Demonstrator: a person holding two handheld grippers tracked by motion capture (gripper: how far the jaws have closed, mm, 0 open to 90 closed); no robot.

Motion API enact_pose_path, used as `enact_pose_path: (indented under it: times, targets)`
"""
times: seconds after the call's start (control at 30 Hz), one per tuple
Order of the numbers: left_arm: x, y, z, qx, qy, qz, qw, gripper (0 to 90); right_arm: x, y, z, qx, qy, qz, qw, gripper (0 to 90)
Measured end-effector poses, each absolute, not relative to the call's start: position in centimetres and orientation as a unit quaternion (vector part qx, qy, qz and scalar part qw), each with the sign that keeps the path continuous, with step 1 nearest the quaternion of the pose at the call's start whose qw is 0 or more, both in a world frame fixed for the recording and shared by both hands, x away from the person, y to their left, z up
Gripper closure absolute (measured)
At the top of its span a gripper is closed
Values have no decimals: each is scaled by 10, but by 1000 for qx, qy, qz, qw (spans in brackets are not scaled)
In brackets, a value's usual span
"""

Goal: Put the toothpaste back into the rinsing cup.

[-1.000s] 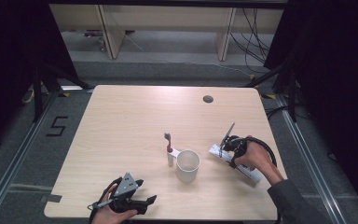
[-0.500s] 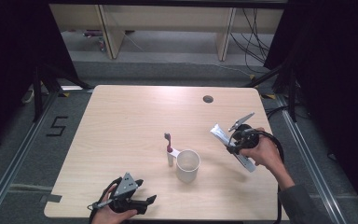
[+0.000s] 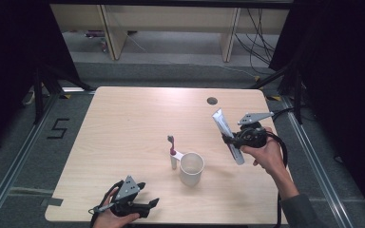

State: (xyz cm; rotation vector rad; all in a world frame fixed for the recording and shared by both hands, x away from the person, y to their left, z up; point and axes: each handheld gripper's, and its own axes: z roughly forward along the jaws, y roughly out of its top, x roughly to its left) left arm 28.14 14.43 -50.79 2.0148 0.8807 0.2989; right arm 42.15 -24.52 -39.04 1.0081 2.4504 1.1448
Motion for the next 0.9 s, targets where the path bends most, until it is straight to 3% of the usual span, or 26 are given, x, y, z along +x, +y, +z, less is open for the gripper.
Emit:
enact_pose_path:
  times: [0.4, 0.9]
  targets:
    - [282, 144, -509, 809, 357, 123, 451, 233, 413, -227, -387, 332, 792, 490, 150, 773]
    - [282, 146, -507, 810, 356, 127, 448, 217, 404, -190, -372, 292, 768, 553, 137, 774]
